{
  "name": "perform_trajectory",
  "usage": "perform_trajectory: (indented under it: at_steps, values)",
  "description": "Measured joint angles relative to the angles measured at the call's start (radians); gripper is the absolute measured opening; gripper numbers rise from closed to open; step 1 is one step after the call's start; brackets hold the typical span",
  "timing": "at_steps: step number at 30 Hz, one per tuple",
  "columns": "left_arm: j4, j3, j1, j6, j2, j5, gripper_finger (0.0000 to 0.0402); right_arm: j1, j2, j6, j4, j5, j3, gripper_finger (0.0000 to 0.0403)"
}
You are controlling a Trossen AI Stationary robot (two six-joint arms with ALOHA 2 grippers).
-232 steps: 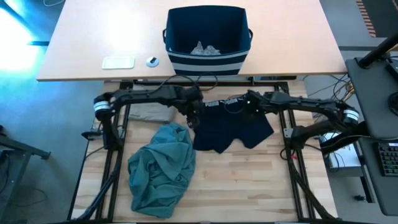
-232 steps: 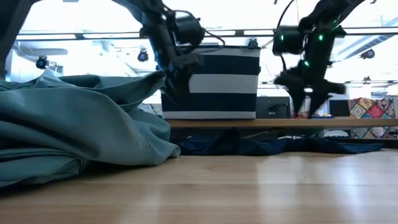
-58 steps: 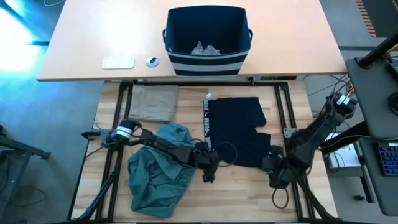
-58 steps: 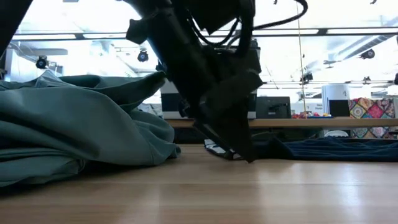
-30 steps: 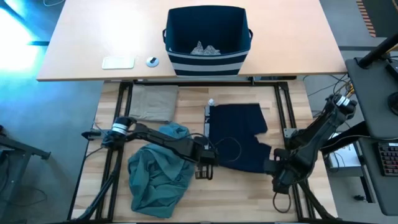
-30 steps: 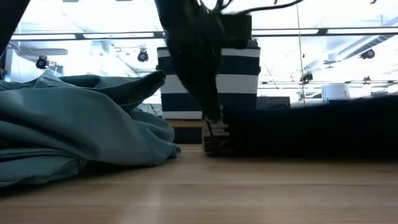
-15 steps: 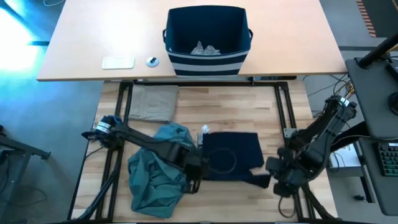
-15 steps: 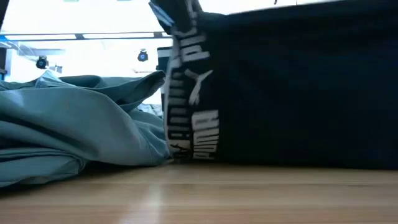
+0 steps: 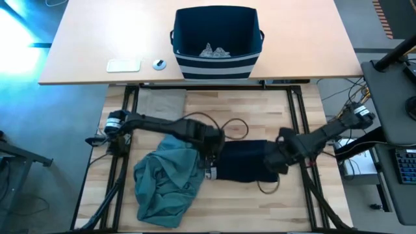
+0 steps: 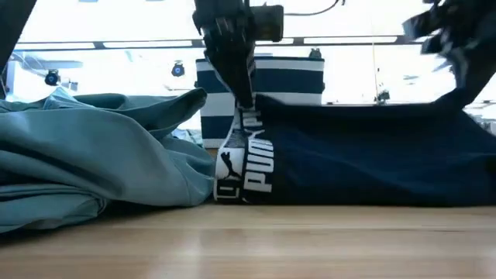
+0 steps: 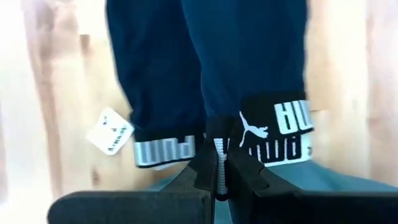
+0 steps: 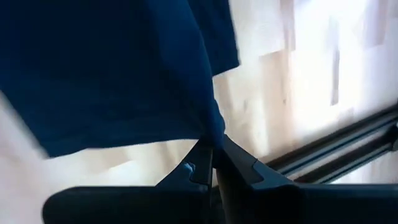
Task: Fold Laundry from Bin
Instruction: Fold the black underwear
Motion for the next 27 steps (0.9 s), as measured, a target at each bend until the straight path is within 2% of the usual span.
perform_trajectory:
  at_steps: [8,14,19,24,27]
  values:
    - [0.090,-0.111,0.115,0.003,0.000,0.049,0.0000,-0.292,0.003,-0.390,0.223,0.011,-0.095,0.0009]
    - [0.207,-0.180,0.134,-0.008,0.000,0.057,0.0001,-0.429,0.034,-0.577,0.281,-0.001,-0.122,0.0009]
    - [0.248,-0.209,0.142,-0.045,0.000,0.032,0.0020,-0.463,0.049,-0.616,0.342,-0.126,-0.157,0.0009]
    - [0.211,-0.213,0.164,-0.080,0.013,0.026,0.0059,-0.464,0.053,-0.577,0.392,-0.108,-0.199,0.0012]
    - [0.131,-0.207,0.173,-0.094,0.013,0.022,0.0094,-0.463,0.050,-0.560,0.391,-0.108,-0.193,0.0035]
